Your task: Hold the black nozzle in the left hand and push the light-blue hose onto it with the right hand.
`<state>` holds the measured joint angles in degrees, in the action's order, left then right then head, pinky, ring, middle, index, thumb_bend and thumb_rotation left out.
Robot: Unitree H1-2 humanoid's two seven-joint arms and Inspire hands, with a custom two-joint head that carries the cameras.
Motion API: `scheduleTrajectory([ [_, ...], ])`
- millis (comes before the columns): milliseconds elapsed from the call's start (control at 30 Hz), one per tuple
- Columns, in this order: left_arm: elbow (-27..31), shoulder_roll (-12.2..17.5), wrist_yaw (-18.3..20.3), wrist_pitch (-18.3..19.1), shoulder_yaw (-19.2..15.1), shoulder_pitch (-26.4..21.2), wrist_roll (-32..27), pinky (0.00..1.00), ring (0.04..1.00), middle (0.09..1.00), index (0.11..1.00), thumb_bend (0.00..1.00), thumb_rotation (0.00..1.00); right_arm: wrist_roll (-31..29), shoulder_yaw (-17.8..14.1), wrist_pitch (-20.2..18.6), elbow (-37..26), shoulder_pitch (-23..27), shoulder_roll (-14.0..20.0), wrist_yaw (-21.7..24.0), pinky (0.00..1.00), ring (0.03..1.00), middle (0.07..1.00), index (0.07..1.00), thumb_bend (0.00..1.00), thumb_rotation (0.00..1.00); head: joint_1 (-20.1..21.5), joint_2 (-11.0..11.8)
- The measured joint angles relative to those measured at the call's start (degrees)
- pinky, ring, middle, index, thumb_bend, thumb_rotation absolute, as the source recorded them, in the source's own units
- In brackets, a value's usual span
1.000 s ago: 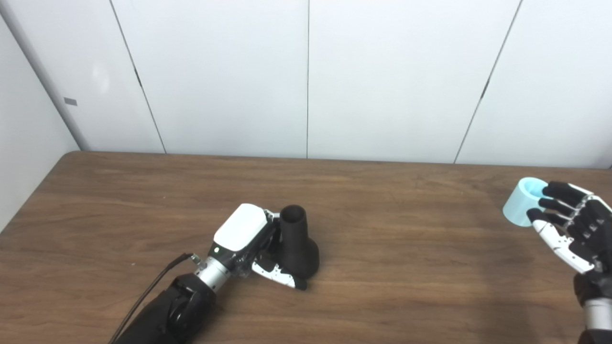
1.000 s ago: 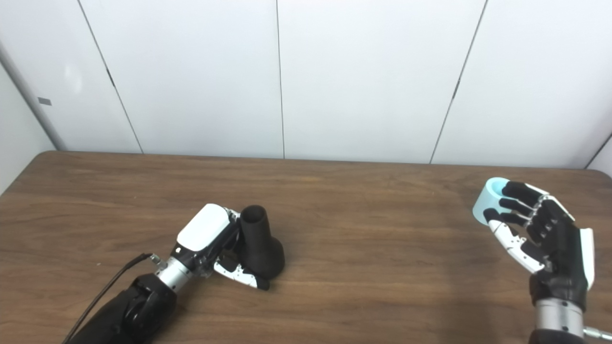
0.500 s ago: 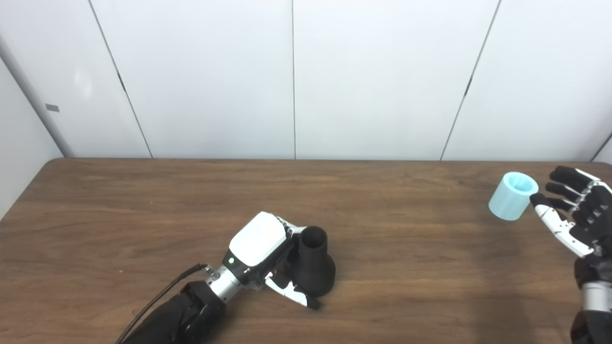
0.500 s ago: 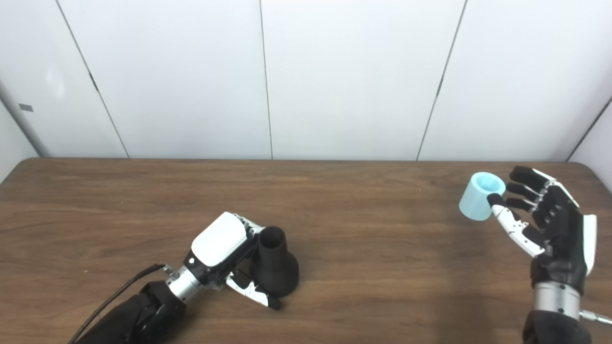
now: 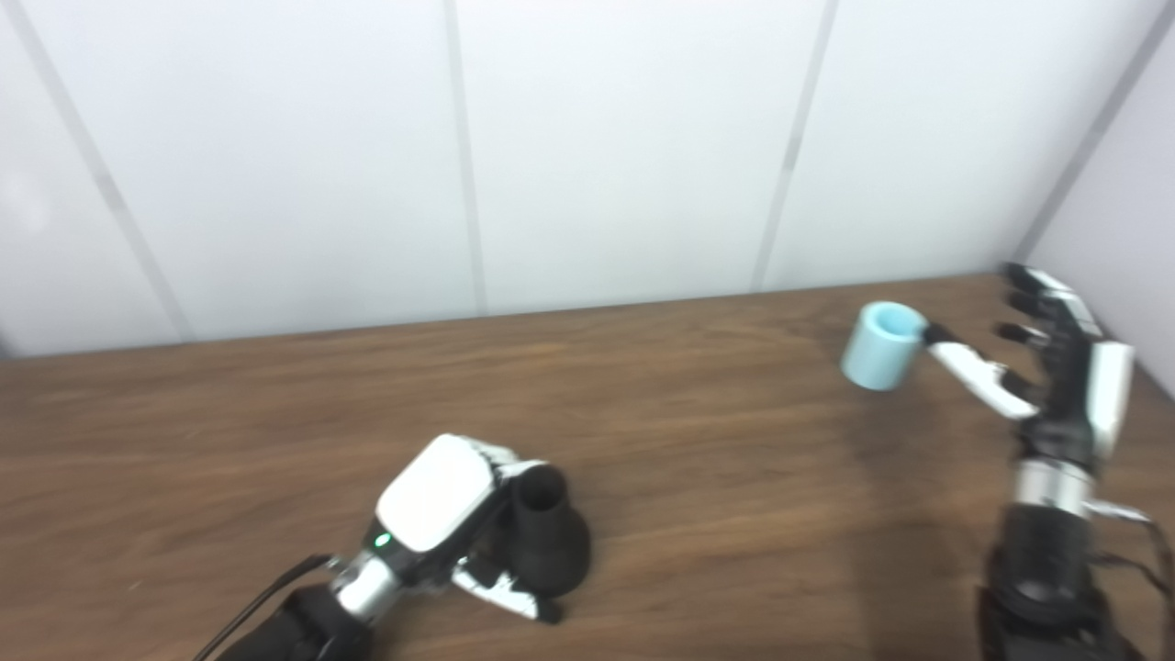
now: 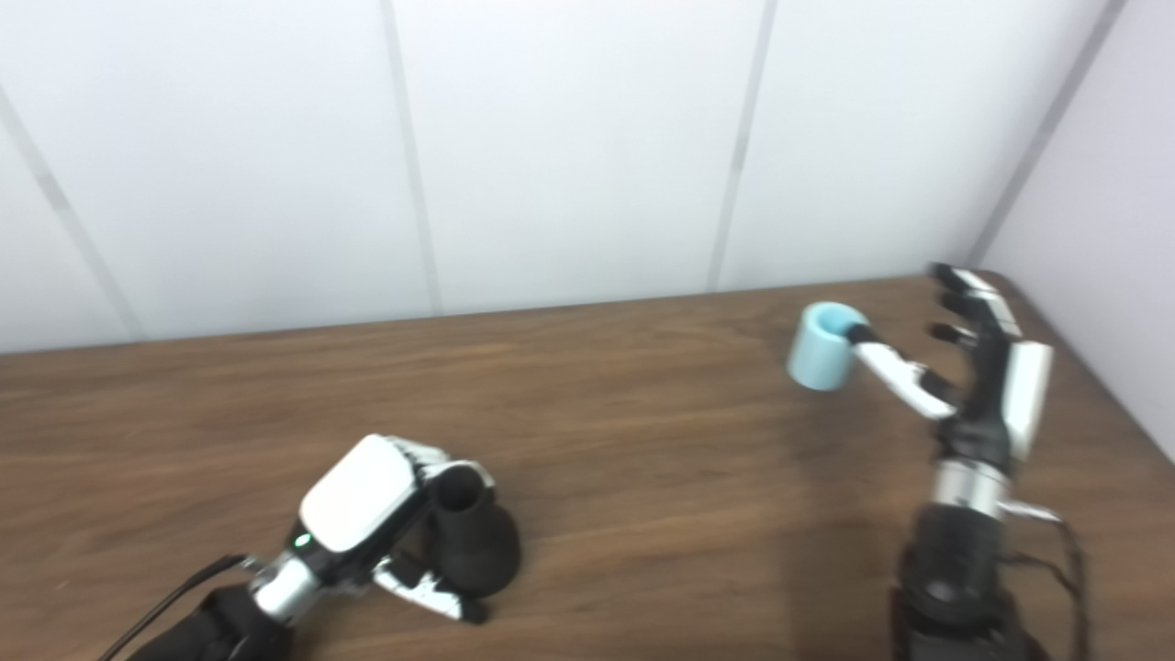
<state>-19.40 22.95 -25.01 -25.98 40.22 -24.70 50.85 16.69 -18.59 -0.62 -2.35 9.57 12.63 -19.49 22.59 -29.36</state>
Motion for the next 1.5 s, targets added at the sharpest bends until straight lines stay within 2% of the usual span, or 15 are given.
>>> scheduleTrajectory([
  [167, 0.37, 1.45, -0.91, -0.01, 1.99, -0.32, -1.58, 0.28, 0.381, 0.471, 0.505, 0.52, 0.00, 1.50, 1.42, 0.90, 5.51, 2.15, 0.17, -1.41, 0.91, 0.953, 0.964, 0.962, 1.00, 0.53, 7.37, 0.97],
  [267, 0.62, 2.18, -1.39, -0.02, 2.85, -0.34, -2.17, 0.27, 0.373, 0.500, 0.532, 0.50, 0.00, 2.02, 2.00, 0.90, 7.88, 3.29, 0.29, -2.22, 0.86, 0.930, 0.951, 0.955, 0.99, 0.54, 8.96, 1.05],
  [433, 0.62, 2.65, -2.05, -0.03, 3.70, -0.58, -3.37, 0.26, 0.371, 0.504, 0.532, 0.50, 0.00, 3.08, 3.33, -0.41, 10.75, 4.19, 0.85, -2.38, 0.83, 0.905, 0.934, 0.934, 0.99, 0.51, 9.32, 1.05],
  [533, 0.62, 2.96, -2.49, -0.03, 4.50, -0.85, -3.81, 0.29, 0.385, 0.504, 0.523, 0.50, 0.00, 1.59, 3.24, -0.87, 12.77, 5.33, 0.87, -2.21, 0.84, 0.913, 0.939, 0.934, 1.00, 0.48, 9.32, 1.14],
  [833, 0.62, 3.48, -4.02, -0.03, 5.69, -1.29, -5.08, 0.30, 0.395, 0.501, 0.523, 0.50, 0.00, -0.79, 3.09, -1.74, 18.85, 9.03, 2.29, -2.17, 0.78, 0.877, 0.905, 0.928, 1.00, 0.47, 9.05, 1.23],
  [933, 0.61, 3.54, -4.02, -0.04, 5.72, -1.29, -5.35, 0.30, 0.393, 0.501, 0.523, 0.50, 0.00, -1.24, 3.34, -1.77, 19.76, 9.39, 2.37, -2.15, 0.68, 0.806, 0.859, 0.925, 1.00, 0.45, 9.05, 1.23],
  [1000, 0.58, 3.58, -4.05, -0.04, 5.81, -1.33, -5.61, 0.29, 0.389, 0.502, 0.524, 0.50, 0.00, -1.64, 3.57, -1.80, 21.07, 9.86, 2.37, -1.93, 0.59, 0.727, 0.781, 0.920, 1.00, 0.44, 9.05, 1.23],
  [1033, 0.57, 3.59, -4.10, -0.04, 5.90, -1.37, -5.73, 0.30, 0.390, 0.503, 0.522, 0.50, 0.00, -1.94, 3.73, -1.92, 21.56, 10.01, 2.37, -1.62, 0.60, 0.736, 0.791, 0.920, 1.00, 0.44, 9.05, 1.23],
  [1067, 0.57, 3.64, -4.11, -0.04, 5.98, -1.39, -5.80, 0.30, 0.391, 0.503, 0.521, 0.50, 0.00, -2.36, 3.90, -1.94, 22.02, 10.15, 2.37, -1.21, 0.68, 0.799, 0.843, 0.919, 1.00, 0.43, 8.79, 1.40],
  [1100, 0.57, 3.69, -4.11, -0.04, 6.11, -1.44, -5.85, 0.30, 0.393, 0.503, 0.521, 0.50, 0.00, -2.77, 4.06, -1.94, 22.53, 10.27, 2.36, -0.76, 0.66, 0.785, 0.830, 0.918, 1.00, 0.42, 8.79, 1.41],
  [1167, 0.57, 3.77, -4.25, -0.04, 6.37, -1.52, -5.97, 0.30, 0.393, 0.502, 0.522, 0.50, 0.00, -3.80, 4.27, -1.94, 23.00, 10.34, 2.35, -0.21, 0.74, 0.847, 0.889, 0.918, 1.00, 0.42, 8.79, 1.41],
  [1267, 0.57, 3.86, -4.37, -0.04, 6.58, -1.58, -6.03, 0.30, 0.394, 0.500, 0.523, 0.50, 0.00, -5.02, 4.48, -1.89, 23.04, 10.37, 2.35, 0.40, 0.79, 0.894, 0.928, 0.925, 1.00, 0.40, 8.79, 1.41],
  [1500, 0.57, 3.96, -4.44, -0.04, 6.65, -1.57, -6.26, 0.31, 0.403, 0.498, 0.519, 0.50, 0.00, -5.96, 5.47, -1.55, 24.55, 10.81, 2.42, 1.23, 0.78, 0.883, 0.923, 0.911, 1.00, 0.41, 8.26, 1.23],
])
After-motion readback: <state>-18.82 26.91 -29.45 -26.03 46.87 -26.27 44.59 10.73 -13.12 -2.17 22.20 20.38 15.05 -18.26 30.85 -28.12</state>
